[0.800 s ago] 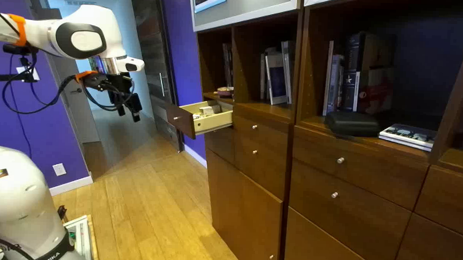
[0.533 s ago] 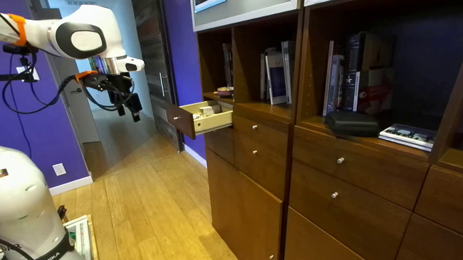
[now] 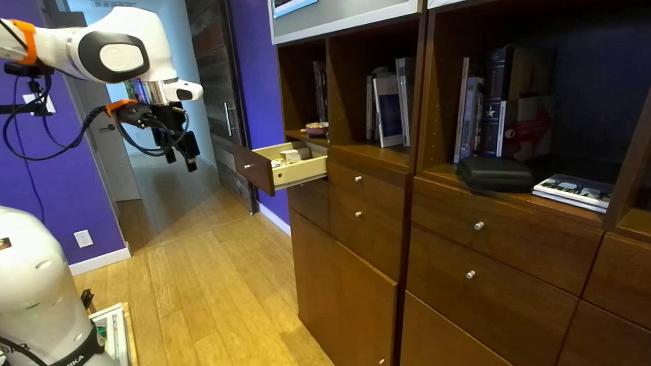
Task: Close the drawer
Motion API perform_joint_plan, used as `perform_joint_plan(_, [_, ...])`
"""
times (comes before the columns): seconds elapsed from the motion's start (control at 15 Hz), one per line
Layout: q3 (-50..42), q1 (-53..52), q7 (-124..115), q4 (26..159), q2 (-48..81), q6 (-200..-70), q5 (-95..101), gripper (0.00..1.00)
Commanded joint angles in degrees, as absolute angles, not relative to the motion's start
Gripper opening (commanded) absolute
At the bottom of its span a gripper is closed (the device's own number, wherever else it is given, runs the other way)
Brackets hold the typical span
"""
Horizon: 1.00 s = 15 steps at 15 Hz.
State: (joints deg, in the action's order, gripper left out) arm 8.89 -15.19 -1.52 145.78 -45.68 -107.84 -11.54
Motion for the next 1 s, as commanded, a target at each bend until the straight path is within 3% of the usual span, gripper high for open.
perform_joint_plan(0.0, [10.19,-14.71,-2.47,144.14,-43.58,-107.90,-12.87,1.00])
perform_joint_plan(0.93, [23.28,-10.78,-36.71,126.40,-15.60,-121.69,-12.60,1.00])
